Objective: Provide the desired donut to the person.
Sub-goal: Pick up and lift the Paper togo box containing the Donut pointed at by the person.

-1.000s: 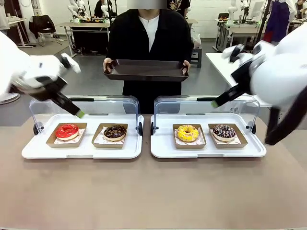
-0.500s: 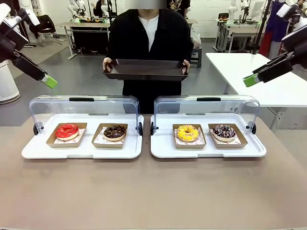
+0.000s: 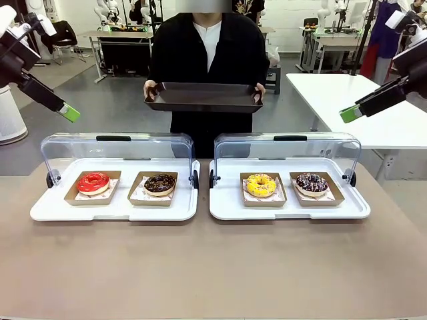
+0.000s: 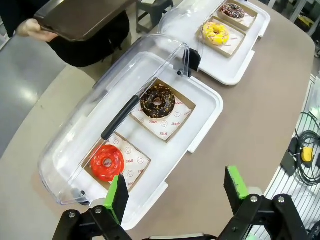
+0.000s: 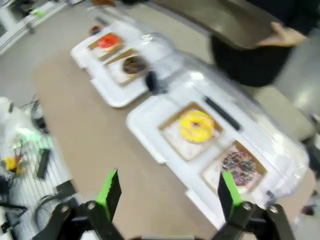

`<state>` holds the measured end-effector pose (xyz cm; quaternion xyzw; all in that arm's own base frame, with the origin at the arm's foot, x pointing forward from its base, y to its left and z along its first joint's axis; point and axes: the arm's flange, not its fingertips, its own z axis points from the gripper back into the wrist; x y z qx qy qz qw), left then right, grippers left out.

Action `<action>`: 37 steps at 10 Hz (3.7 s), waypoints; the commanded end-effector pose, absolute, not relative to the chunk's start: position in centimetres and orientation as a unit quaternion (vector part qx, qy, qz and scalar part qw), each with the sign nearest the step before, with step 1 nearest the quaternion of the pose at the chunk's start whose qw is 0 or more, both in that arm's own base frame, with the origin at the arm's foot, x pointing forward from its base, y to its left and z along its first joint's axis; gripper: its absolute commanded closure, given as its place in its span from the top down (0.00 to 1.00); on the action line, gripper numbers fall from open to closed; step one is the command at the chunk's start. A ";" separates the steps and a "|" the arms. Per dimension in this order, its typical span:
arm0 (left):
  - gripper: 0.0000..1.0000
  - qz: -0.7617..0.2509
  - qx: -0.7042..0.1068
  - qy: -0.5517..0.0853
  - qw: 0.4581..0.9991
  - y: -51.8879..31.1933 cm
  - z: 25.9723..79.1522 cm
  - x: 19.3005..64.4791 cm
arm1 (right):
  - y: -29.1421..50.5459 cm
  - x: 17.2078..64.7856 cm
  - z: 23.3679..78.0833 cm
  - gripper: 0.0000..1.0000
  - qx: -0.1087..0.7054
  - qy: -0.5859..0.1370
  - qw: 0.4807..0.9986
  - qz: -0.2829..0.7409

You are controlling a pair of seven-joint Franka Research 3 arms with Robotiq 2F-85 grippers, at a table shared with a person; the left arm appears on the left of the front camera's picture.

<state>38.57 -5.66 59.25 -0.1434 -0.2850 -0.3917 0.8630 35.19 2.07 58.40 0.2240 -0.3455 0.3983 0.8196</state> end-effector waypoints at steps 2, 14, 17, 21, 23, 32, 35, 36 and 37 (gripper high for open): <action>1.00 -0.397 -0.266 -0.297 0.827 -1.3 60.4 41.1 | -3.6 38.9 59.8 1.00 0.460 -0.311 0.707 0.438; 1.00 -0.403 -0.448 -0.325 0.729 9.8 61.2 42.1 | -14.3 40.1 60.2 1.00 0.432 -0.362 0.728 0.391; 1.00 -0.407 -0.452 -0.316 0.728 9.8 60.6 42.0 | -15.3 39.7 59.8 1.00 0.439 -0.337 0.730 0.402; 1.00 -0.409 -0.395 -0.324 0.756 9.6 60.5 41.5 | -14.8 39.6 59.6 1.00 0.446 -0.309 0.724 0.426; 1.00 -0.399 -0.433 -0.311 0.746 9.5 60.7 41.8 | -14.5 39.4 59.5 1.00 0.450 -0.323 0.728 0.405; 1.00 -0.399 -0.433 -0.311 0.746 9.5 60.7 41.8 | -14.5 39.4 59.5 1.00 0.450 -0.323 0.728 0.405; 1.00 -0.399 -0.433 -0.311 0.746 9.5 60.7 41.8 | -14.5 39.4 59.5 1.00 0.450 -0.323 0.728 0.405; 1.00 -0.399 -0.433 -0.311 0.746 9.5 60.7 41.8 | -14.5 39.4 59.5 1.00 0.450 -0.323 0.728 0.405; 1.00 -0.399 -0.433 -0.311 0.746 9.5 60.7 41.8 | -14.5 39.4 59.5 1.00 0.450 -0.323 0.728 0.405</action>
